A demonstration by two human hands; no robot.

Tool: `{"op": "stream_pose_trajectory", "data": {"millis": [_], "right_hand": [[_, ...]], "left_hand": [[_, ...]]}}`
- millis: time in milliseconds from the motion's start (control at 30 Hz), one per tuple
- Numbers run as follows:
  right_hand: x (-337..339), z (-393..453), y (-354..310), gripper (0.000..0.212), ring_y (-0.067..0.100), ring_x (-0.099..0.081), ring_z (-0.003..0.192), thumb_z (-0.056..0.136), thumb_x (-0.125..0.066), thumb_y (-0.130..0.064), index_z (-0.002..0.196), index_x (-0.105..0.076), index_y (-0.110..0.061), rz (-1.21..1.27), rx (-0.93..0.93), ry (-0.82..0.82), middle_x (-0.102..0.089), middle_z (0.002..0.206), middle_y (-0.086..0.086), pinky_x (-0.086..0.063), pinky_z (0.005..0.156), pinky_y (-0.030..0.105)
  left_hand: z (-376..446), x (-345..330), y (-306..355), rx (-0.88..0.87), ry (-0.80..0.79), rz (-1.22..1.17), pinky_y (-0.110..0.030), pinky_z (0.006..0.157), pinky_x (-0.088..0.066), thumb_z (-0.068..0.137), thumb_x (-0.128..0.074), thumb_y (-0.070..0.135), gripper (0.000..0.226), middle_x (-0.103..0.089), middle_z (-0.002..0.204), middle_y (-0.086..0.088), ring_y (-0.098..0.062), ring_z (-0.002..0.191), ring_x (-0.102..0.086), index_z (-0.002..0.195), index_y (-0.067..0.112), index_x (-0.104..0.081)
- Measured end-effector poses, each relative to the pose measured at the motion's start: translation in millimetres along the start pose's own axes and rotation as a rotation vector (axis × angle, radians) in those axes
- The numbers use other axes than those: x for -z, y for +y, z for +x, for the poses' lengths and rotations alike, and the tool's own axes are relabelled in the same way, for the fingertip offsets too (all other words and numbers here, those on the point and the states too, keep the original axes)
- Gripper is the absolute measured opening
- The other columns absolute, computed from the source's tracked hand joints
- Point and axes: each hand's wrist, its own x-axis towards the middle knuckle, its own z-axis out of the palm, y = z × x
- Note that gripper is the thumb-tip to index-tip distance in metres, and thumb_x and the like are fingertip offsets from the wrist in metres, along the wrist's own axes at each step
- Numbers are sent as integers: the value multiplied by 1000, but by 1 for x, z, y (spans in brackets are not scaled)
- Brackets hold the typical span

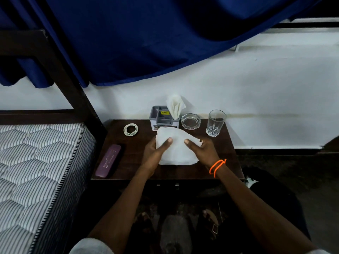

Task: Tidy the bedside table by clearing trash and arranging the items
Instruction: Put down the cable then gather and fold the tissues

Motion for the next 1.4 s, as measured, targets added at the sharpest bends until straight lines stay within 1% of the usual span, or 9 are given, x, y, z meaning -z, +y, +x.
{"op": "stream_pose_trajectory", "data": {"millis": [133, 300, 467, 667, 867, 1033, 1200, 1300, 1400], "right_hand": [[-9, 3, -9, 14, 24, -75, 98, 89, -76, -16, 102, -78, -11, 112, -7, 49, -79, 101, 7, -60, 89, 47], [-17, 7, -4, 44, 12, -71, 103, 76, -87, -12, 117, -72, -10, 26, 33, 38, -76, 111, 3, -57, 93, 34], [-20, 5, 4, 51, 24, -69, 113, 75, -88, -17, 122, -65, -15, 107, 40, 0, -74, 119, 5, -54, 100, 47], [-37, 5, -1, 27, 19, -70, 106, 89, -73, -37, 109, -71, -20, 160, 30, 105, -76, 109, 0, -54, 97, 48], [-56, 22, -8, 42, 9, -71, 88, 77, -74, -61, 86, -75, -20, 107, -48, 348, -77, 87, -5, -56, 83, 33], [-63, 34, -1, 26, 10, -62, 70, 85, -75, -37, 73, -71, -14, 112, -76, 421, -71, 72, -1, -51, 73, 32], [-55, 33, -11, 33, 0, -67, 93, 80, -78, -51, 96, -74, -23, 29, -37, 233, -75, 96, -9, -52, 85, 22], [-39, 29, -9, 45, -6, -64, 101, 74, -89, -26, 113, -67, -20, -40, 26, 40, -71, 110, -9, -49, 90, 14], [-23, 25, 2, 54, -2, -66, 101, 71, -88, -1, 119, -65, -10, 35, 11, -42, -72, 115, -1, -52, 90, 19]], "left_hand": [[-1, -4, -4, -72, 63, 60, -17, 78, -57, 85, -82, 15, 26, -78, 99, 10, -4, 91, -75, 110, 18, -76], [4, -5, -5, -94, 107, 71, -14, 75, -55, 79, -88, 13, 36, -79, 100, 5, -4, 91, -75, 112, 12, -76], [3, -7, -12, -52, 142, 30, -24, 85, -60, 70, -94, 18, 49, -80, 105, 4, -9, 99, -76, 116, 14, -76], [2, -19, 0, -60, 244, -117, -16, 73, -52, 85, -82, 28, 16, -80, 88, 5, 0, 83, -71, 94, 14, -81], [8, -24, 1, -86, 341, -107, -19, 73, -49, 88, -80, 28, 16, -78, 81, 1, -2, 77, -66, 83, 13, -81], [12, -20, -3, -47, 404, -70, -26, 76, -48, 85, -82, 24, 10, -79, 82, 2, 1, 74, -66, 82, 15, -82], [9, -16, 0, -89, 314, -30, -23, 80, -54, 82, -84, 35, 18, -80, 92, 6, -4, 88, -72, 94, 21, -80], [3, -14, -1, -110, 218, 91, -17, 80, -55, 71, -93, 34, 40, -80, 98, 7, -4, 94, -73, 106, 22, -77], [0, -11, -4, -94, 226, 162, -11, 72, -53, 66, -97, 28, 45, -79, 95, 8, 2, 87, -73, 105, 20, -77]]}}
